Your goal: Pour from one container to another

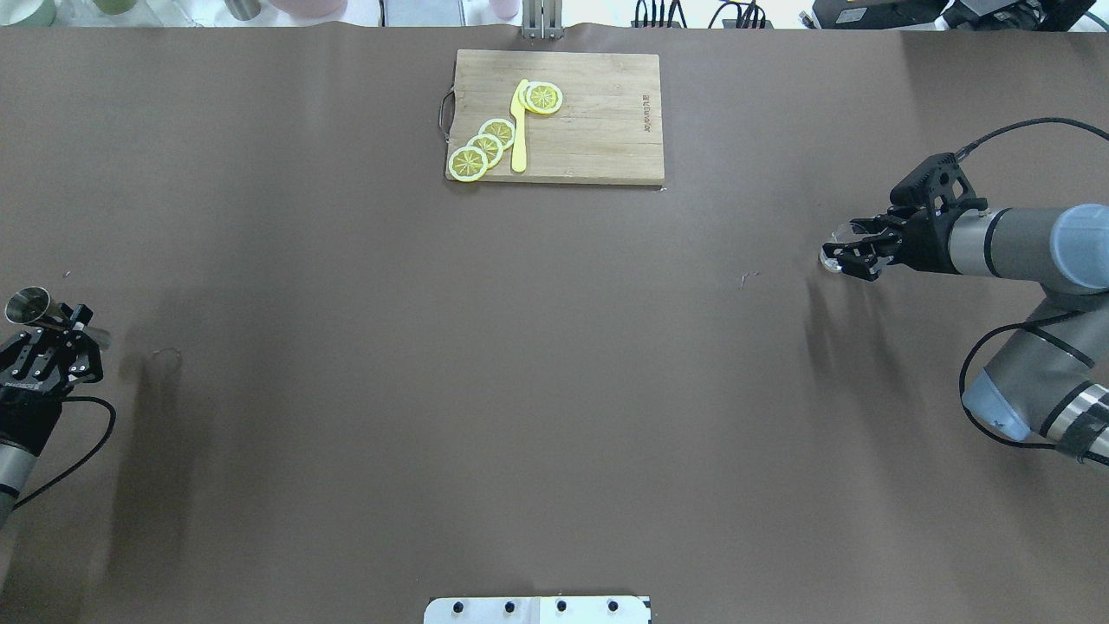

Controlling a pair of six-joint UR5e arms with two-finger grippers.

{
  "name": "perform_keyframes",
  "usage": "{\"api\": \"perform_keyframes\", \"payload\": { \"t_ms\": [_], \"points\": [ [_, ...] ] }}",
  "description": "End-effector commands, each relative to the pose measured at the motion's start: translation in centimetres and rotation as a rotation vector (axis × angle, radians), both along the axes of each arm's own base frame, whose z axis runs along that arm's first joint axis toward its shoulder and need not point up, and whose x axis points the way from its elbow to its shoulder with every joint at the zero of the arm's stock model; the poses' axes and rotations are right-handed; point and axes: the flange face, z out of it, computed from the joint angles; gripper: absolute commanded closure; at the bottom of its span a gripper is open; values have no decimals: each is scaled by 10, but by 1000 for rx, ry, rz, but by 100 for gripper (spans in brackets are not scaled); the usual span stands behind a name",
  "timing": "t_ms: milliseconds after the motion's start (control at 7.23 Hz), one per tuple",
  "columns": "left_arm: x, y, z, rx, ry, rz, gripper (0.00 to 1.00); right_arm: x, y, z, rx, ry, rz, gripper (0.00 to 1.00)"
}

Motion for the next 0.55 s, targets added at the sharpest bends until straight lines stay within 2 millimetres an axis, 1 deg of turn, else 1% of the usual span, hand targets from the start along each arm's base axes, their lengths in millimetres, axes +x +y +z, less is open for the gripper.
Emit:
{"api": "perform_keyframes", "payload": {
  "t_ms": [0, 276, 415],
  "points": [
    [7, -1, 6, -3, -11, 1, 81, -3, -3, -8, 9, -7, -4, 1],
    [11, -2, 8, -4, -12, 2, 72, 0, -3, -12, 8, -17, -20, 1],
    [12, -1, 9, -4, -12, 3, 70, 2, -4, -13, 9, -19, -18, 1]
  ]
}}
